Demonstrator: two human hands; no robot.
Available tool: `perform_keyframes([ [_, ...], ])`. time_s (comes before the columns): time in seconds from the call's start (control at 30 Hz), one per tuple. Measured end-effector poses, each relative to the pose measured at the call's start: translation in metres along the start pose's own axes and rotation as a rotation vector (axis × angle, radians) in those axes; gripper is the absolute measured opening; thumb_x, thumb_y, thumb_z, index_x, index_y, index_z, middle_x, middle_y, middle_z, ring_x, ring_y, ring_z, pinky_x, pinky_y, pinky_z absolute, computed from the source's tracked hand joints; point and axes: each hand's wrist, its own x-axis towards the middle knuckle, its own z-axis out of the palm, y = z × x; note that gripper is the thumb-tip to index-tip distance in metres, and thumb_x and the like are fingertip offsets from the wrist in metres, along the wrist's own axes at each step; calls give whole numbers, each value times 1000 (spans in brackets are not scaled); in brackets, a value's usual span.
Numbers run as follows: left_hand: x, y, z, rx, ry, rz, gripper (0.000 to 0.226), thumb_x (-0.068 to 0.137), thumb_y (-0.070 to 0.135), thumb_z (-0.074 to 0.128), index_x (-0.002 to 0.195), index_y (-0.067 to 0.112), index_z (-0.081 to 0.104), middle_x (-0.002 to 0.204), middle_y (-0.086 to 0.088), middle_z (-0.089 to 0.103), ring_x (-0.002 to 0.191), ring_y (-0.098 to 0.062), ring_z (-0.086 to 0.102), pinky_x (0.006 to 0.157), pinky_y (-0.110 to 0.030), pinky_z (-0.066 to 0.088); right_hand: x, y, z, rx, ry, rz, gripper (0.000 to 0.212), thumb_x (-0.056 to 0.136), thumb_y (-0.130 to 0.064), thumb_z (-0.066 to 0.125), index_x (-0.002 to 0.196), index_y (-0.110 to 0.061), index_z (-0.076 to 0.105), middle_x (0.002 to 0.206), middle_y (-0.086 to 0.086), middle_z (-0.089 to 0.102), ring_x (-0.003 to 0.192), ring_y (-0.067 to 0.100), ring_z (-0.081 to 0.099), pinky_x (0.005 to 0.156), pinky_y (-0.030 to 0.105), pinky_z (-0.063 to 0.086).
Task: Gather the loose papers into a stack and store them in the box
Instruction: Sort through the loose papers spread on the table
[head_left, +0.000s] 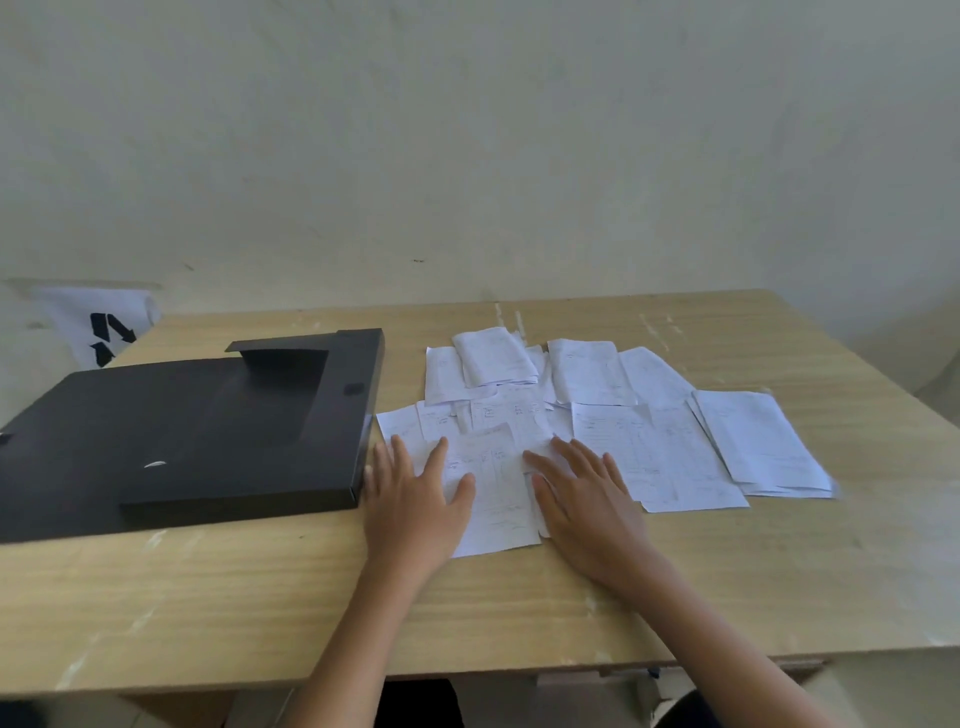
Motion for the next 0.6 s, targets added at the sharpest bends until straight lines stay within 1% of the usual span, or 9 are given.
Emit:
perform_keyframes([
  [0.1, -1, 10, 3, 8, 6, 5, 69, 101, 67, 25, 163, 39, 17, 173, -10, 1, 157, -38, -12, 126, -50, -9, -3, 0, -4, 83, 102, 31, 44, 105, -39, 28, 147, -38, 40, 160, -6, 30, 152, 12, 13, 125, 38, 5],
  [0.17, -1, 9, 3, -16, 21, 14, 69, 100, 68, 23, 162, 39, 18, 173, -7, 5, 158, -36, -9, 126, -49, -7, -7, 7, -8, 31, 179, 134, 45, 104, -39, 30, 147, -36, 40, 160, -5, 30, 153, 16, 9, 125, 42, 1],
  [0.2, 0, 6, 3, -33, 38, 11, 69, 100, 68, 23, 162, 38, 19, 172, -7, 8, 158, -35, -7, 127, -48, -5, -9, 11, -11, -12, 184, 195, 46, 103, -39, 31, 147, -36, 39, 161, -3, 28, 153, 19, 7, 124, 46, 0],
  [0.27, 3, 3, 2, -7, 53, 3, 70, 100, 67, 26, 163, 36, 19, 172, -11, 9, 158, -34, -4, 127, -48, -2, -10, 18, -13, -64, 130, 265, 45, 102, -39, 32, 146, -35, 39, 162, 1, 26, 153, 24, 7, 123, 52, 0],
  [0.33, 6, 7, 3, 49, 23, 0, 74, 99, 68, 27, 163, 32, 17, 172, -15, 4, 157, -38, -7, 127, -51, -4, -11, 23, -12, -91, 63, 248, 46, 101, -41, 32, 146, -35, 39, 161, 2, 26, 152, 25, 10, 123, 53, 4],
  [0.4, 10, 17, 5, 45, -10, 6, 75, 98, 70, 28, 162, 32, 17, 171, -17, 1, 156, -41, -10, 125, -53, -8, -9, 22, -10, -89, 38, 200, 45, 102, -43, 31, 146, -37, 39, 161, 1, 26, 152, 24, 10, 123, 51, 5],
  [0.5, 16, 36, 10, 19, -34, -11, 77, 97, 72, 28, 163, 35, 16, 172, -15, -2, 155, -45, -14, 123, -58, -12, -4, 15, -9, 27, 106, 123, 39, 103, -37, 36, 140, -37, 47, 156, -3, 37, 149, 18, 21, 123, 47, 14],
  [0.57, 20, 42, 10, -4, -41, -44, 79, 95, 74, 27, 163, 36, 14, 172, -13, -3, 154, -46, -16, 122, -60, -13, -1, 16, -13, 116, 173, 162, 38, 102, -35, 41, 138, -33, 52, 154, -4, 41, 146, 16, 25, 121, 43, 20],
  [0.6, 21, 43, 9, -13, -42, -49, 81, 94, 76, 27, 163, 36, 13, 172, -13, -3, 154, -46, -16, 122, -61, -12, 1, 19, -16, 125, 192, 190, 39, 101, -37, 43, 138, -33, 52, 154, -4, 40, 147, 17, 24, 121, 43, 20],
])
